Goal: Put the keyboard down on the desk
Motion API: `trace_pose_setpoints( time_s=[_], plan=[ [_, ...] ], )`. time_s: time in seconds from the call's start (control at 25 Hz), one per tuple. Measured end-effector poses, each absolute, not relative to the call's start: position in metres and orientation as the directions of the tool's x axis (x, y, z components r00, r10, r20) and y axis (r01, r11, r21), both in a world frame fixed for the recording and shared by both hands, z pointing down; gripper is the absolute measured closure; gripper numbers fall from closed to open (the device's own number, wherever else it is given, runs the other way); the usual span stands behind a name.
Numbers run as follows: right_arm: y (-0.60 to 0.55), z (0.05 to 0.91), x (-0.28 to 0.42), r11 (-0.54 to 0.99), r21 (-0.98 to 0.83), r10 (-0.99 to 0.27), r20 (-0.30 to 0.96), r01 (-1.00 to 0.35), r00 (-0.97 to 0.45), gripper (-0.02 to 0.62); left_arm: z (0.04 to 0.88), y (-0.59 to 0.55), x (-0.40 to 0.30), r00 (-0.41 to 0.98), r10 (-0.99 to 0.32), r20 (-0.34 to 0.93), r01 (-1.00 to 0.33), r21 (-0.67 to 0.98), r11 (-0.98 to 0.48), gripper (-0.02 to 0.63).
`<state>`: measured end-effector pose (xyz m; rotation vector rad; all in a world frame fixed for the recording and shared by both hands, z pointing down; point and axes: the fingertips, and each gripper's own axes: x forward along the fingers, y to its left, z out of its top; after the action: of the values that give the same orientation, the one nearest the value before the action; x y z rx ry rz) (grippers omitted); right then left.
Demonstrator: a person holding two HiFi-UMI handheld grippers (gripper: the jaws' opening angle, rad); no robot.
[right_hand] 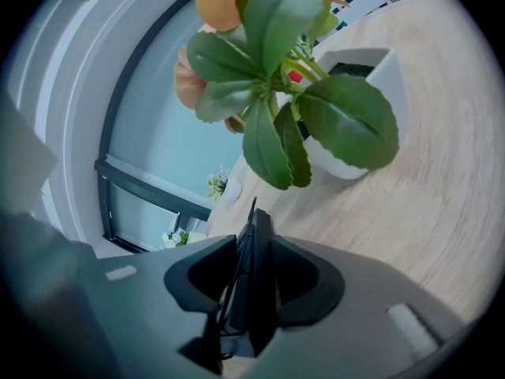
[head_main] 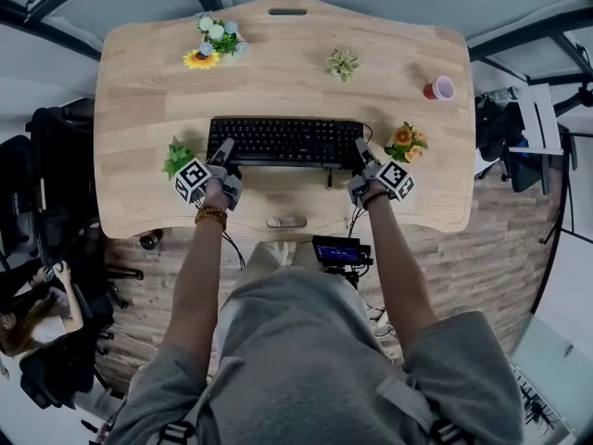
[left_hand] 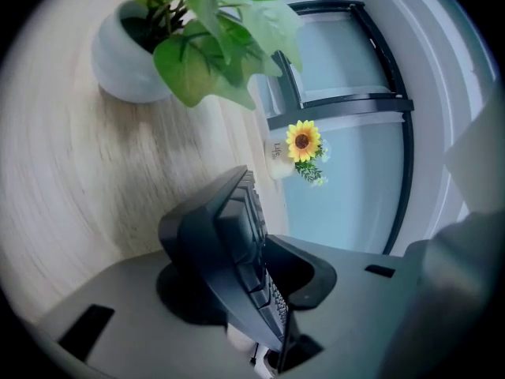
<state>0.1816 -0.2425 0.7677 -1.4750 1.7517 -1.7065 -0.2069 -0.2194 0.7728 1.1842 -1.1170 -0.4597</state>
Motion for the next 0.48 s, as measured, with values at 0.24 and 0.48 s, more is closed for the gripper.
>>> trace_pose_setpoints(
  time_s=[0.24, 0.48],
  plan=[
    [-0.243, 0.768, 0.183, -0.229, -0.864, -0.795, 0.431, -0.448, -0.426, 0.454, 0.781, -0.211, -0.207, 0.465, -0.714, 0.523, -0.197, 0.848, 0.492, 0.443],
    [-0.245, 0.769, 0.188, -0.254, -0.852, -0.796, 0.453, -0.459, -0.401, 0.451, 0.784, -0.203, -0.201, 0.514, -0.665, 0.542, -0.120, 0.813, 0.570, 0.431]
  ],
)
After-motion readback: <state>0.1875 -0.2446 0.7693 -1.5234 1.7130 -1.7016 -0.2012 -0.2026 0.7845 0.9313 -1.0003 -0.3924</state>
